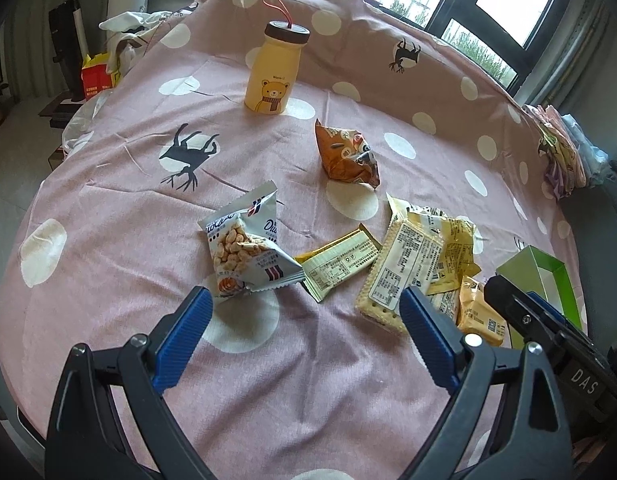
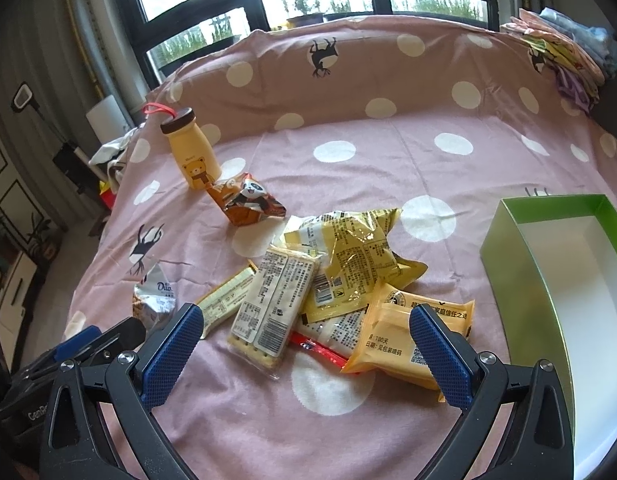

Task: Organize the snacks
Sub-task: 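Move the right tool toward the white-and-blue puffed snack bag, then grasp the white-and-blue puffed snack bag with the right tool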

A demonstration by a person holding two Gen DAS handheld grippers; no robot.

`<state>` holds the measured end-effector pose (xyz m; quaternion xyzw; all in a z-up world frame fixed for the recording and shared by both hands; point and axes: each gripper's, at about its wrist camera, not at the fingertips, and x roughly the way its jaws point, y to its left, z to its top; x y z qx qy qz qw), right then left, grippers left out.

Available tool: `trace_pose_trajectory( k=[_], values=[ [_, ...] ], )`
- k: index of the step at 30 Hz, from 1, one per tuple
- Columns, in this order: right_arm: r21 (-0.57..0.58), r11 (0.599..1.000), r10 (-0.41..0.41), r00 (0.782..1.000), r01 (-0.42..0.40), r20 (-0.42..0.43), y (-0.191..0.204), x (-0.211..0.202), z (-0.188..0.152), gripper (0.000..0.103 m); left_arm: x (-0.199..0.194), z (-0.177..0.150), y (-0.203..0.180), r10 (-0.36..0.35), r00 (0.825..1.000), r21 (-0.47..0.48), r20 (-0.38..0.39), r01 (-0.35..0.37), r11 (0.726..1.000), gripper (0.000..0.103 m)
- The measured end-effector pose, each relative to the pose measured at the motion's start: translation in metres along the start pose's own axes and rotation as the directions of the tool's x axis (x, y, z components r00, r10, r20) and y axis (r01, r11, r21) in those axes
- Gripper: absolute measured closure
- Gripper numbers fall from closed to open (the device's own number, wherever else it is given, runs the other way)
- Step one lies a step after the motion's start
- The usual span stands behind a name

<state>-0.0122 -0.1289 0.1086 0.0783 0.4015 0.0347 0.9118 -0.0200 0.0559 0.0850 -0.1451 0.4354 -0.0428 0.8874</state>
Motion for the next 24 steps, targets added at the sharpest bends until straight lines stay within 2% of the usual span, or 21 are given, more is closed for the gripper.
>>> trace_pose_trajectory(
  k=[5,10,12,14,17,22,24],
  values=[
    [-0.006,1.0,0.012,1.0,-0.012,-0.015,0.005,0.002,-0.001,0.001,0.002,0.003,0.01,0.008,1.0,-0.036,-0.017,-0.009,0.999,0.01],
    [0.014,0.994,0.106,0.993,-0.105,-0.055,0.015,0.008,0.002,0.012,0.014,0.004,0.03,0.005,0.997,-0.1,-0.072,-0.012,0.995,0.014],
    [0.012,0.988,0.157,0.985,-0.156,-0.078,0.023,0.012,0.004,0.023,0.022,0.005,0.038,0.003,0.995,-0.125,-0.098,-0.016,0.992,0.017],
    [0.012,0.974,0.225,0.967,-0.225,-0.118,0.035,0.019,0.008,0.032,0.031,0.006,0.046,-0.003,0.991,-0.157,-0.131,-0.018,0.987,0.023],
    [0.017,0.95,0.309,0.933,-0.311,-0.186,0.056,0.035,0.019,0.034,0.039,0.008,0.057,-0.045,0.989,-0.204,-0.142,0.015,0.979,0.023],
    [-0.036,0.927,0.348,0.892,-0.373,-0.289,0.099,0.071,0.038,0.034,0.051,0.008,0.072,-0.088,0.981,-0.268,-0.174,0.039,0.963,0.023],
    [-0.025,0.921,0.357,0.867,-0.389,-0.348,0.116,0.093,0.043,0.034,0.051,0.01,0.076,-0.11,0.98,-0.277,-0.165,0.061,0.959,0.022]
  ],
)
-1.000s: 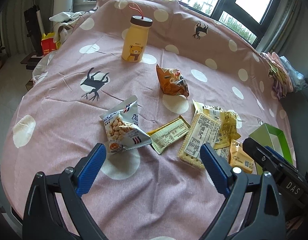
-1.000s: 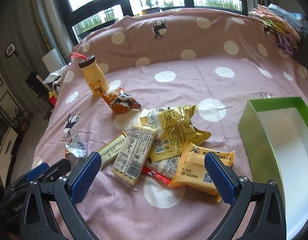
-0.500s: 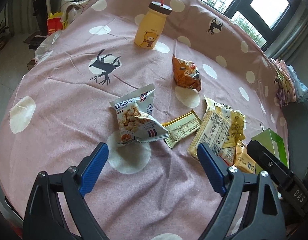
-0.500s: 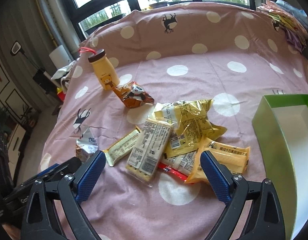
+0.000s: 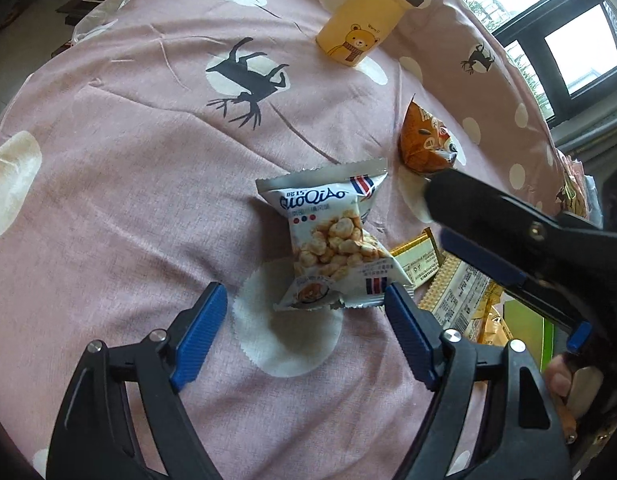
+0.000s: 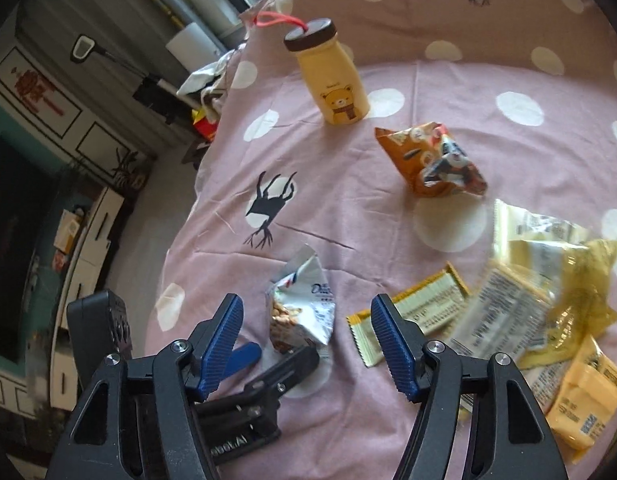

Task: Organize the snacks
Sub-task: 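Grasp the white-and-blue puffed snack bag with the right tool, then carry the snack bag to the green box and release it inside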

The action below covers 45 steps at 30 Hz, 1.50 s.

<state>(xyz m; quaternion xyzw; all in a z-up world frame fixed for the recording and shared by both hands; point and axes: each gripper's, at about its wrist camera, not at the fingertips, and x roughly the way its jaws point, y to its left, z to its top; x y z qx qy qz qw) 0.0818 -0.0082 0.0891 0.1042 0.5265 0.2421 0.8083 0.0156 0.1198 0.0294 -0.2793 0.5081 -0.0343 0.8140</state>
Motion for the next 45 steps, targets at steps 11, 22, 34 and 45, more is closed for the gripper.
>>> trace_pose_trajectory(
  k=[11,22,34,45],
  values=[
    [0.008,1.0,-0.001,0.982,0.002,-0.191,0.001,0.084,-0.003,0.051,0.007,0.005,0.005,-0.088,0.996,0.028,-0.015,0.088,0.996,0.069],
    [0.066,0.996,0.057,0.998,-0.058,0.015,-0.006,0.003,-0.029,0.054,-0.052,-0.029,-0.057,-0.181,0.973,0.279,0.145,0.136,0.951,0.072],
    [0.236,0.971,-0.057,0.947,-0.02,0.315,-0.056,-0.12,-0.095,0.054,-0.059,-0.088,-0.153,-0.311,0.946,0.567,0.089,0.208,0.797,0.071],
    [0.324,0.946,-0.153,0.887,0.004,0.436,-0.1,-0.183,-0.114,0.054,-0.046,-0.111,-0.222,-0.439,0.898,0.668,-0.007,0.331,0.667,0.071]
  ],
)
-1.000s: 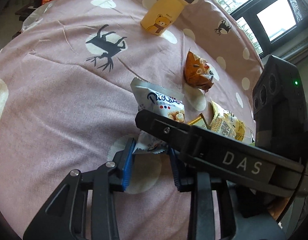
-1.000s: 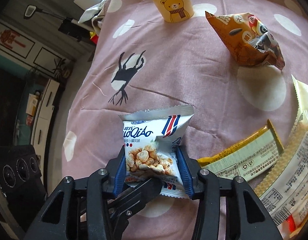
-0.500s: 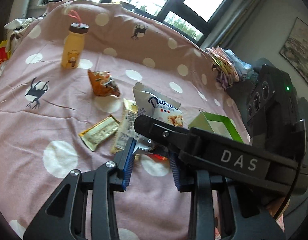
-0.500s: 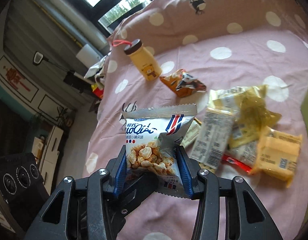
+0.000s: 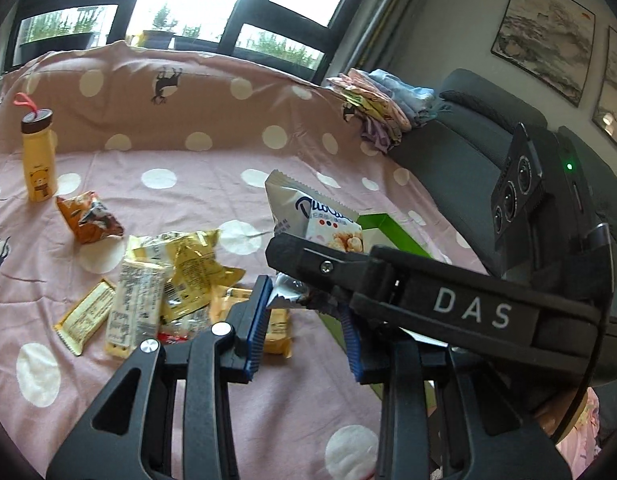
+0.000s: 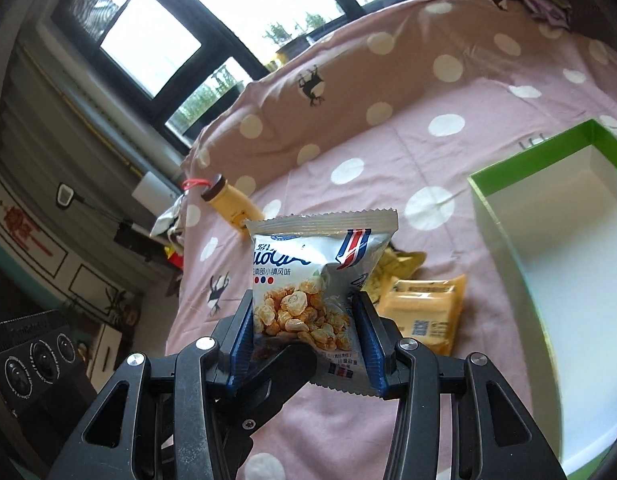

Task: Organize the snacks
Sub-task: 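Carry the snack bag to the green box and release it inside, then move the right tool back to the long cracker pack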

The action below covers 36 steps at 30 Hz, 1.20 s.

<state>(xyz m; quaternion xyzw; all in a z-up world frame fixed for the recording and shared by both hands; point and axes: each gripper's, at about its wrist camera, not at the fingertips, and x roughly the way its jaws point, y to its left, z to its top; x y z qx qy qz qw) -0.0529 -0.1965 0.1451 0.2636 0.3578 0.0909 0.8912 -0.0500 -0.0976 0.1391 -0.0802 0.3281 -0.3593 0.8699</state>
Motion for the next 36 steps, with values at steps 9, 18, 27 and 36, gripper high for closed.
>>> trace_pose_trajectory(
  k=[9,18,27,36],
  values=[
    [0.125,0.983,-0.145,0.983,0.132,0.109,-0.054,-0.041,0.017,0.054,0.058,0.011,-0.046,-0.161,0.982,0.058,-0.094,0.167,0.984,0.071],
    [0.239,0.938,-0.28,0.956,0.253,0.089,-0.104,-0.057,0.02,0.054,0.108,0.006,-0.073,-0.242,0.943,0.023,-0.229,0.254,0.967,0.071],
    [0.295,0.891,-0.358,0.933,0.345,-0.01,-0.138,-0.047,0.015,0.054,0.136,-0.011,-0.088,-0.167,0.933,0.044,-0.318,0.19,0.981,0.07],
    [0.282,0.879,-0.399,0.917,0.384,-0.006,-0.136,-0.049,0.015,0.037,0.114,-0.01,-0.075,-0.129,0.952,0.04,-0.278,0.145,0.989,0.04]
  ],
)
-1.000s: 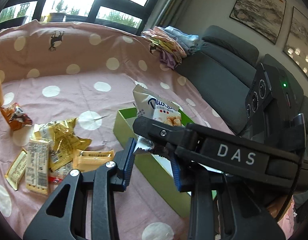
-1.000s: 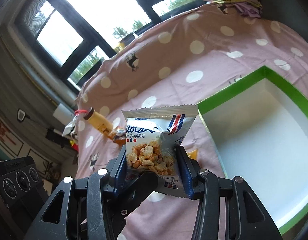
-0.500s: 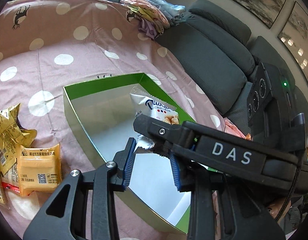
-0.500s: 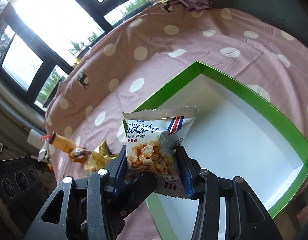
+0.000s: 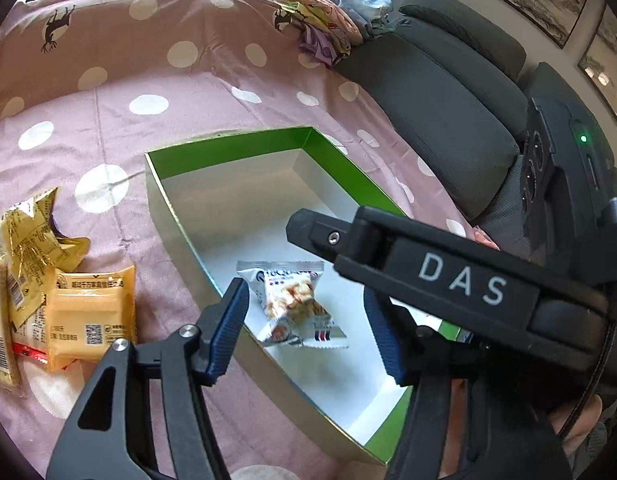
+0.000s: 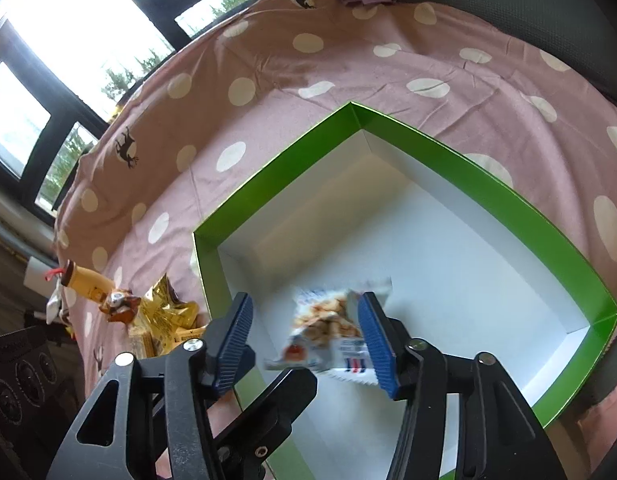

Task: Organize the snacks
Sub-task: 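Move the right tool back to the long cracker pack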

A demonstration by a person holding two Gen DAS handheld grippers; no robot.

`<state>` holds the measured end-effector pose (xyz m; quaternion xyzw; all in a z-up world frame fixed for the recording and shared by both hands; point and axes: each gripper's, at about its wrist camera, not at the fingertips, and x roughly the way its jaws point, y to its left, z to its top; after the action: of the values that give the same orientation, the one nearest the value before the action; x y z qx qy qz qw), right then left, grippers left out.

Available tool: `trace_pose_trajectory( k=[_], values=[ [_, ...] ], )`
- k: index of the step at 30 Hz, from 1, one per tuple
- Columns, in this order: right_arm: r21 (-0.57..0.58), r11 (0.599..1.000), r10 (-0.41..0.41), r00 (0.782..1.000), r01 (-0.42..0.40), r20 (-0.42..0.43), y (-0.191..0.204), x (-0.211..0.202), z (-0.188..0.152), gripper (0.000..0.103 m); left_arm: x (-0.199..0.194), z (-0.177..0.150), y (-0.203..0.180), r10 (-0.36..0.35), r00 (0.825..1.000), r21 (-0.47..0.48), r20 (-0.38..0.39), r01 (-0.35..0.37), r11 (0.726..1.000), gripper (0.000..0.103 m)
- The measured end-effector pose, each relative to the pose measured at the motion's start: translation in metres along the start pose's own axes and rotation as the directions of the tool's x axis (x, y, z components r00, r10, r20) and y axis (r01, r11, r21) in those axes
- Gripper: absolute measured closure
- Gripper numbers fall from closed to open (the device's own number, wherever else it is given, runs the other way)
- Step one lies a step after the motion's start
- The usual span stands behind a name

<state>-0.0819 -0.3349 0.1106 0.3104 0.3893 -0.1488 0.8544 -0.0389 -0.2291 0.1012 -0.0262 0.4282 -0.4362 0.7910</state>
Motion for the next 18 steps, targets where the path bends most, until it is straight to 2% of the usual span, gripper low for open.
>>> trace_pose_trajectory(
  k=[2,4,5,6,7,9,11,13,14,18],
  values=[
    [-0.018,1.0,0.002,1.0,-0.002,0.028,0.004,-0.005,0.0,0.037,-0.013,0.0,0.004,0.028,0.999,-0.002,0.024,-0.028,1.0,0.03],
    [-0.033,0.999,0.004,0.999,-0.003,0.046,0.009,-0.01,0.0,0.037,-0.031,-0.001,0.01,0.063,0.996,-0.01,0.061,-0.063,0.998,0.027],
    [-0.043,0.999,0.005,0.998,-0.003,0.057,0.012,-0.012,-0.001,0.035,-0.041,-0.001,0.015,0.085,0.993,-0.019,0.079,-0.083,0.996,0.025],
    [-0.052,0.999,0.007,0.998,-0.003,0.066,0.015,-0.014,-0.001,0.027,-0.051,-0.001,0.021,0.109,0.989,-0.035,0.099,-0.106,0.994,0.024],
    [-0.061,0.998,0.01,0.997,-0.006,0.076,0.018,-0.015,-0.002,0.024,-0.062,-0.002,0.027,0.134,0.984,-0.052,0.118,-0.129,0.99,0.021],
    [-0.084,0.996,0.029,0.995,-0.021,0.095,0.025,-0.019,-0.003,0.021,-0.085,-0.007,0.043,0.201,0.968,-0.099,0.149,-0.187,0.977,0.013],
    [-0.104,0.993,0.058,0.993,-0.047,0.1,0.034,-0.022,-0.005,0.021,-0.107,-0.015,0.06,0.291,0.942,-0.144,0.164,-0.269,0.952,0.012],
    [-0.127,0.989,0.093,0.991,-0.08,0.096,0.044,-0.022,-0.007,0.021,-0.13,-0.028,0.08,0.411,0.894,-0.213,0.175,-0.373,0.903,0.012],
    [-0.139,0.986,0.109,0.99,-0.095,0.09,0.049,-0.022,-0.008,0.02,-0.139,-0.034,0.09,0.451,0.876,-0.245,0.17,-0.406,0.881,0.012],
    [-0.194,0.971,0.153,0.986,-0.139,0.059,0.076,-0.016,-0.017,0.017,-0.165,-0.066,0.134,0.548,0.826,-0.387,0.13,-0.467,0.795,0.012]
  ],
)
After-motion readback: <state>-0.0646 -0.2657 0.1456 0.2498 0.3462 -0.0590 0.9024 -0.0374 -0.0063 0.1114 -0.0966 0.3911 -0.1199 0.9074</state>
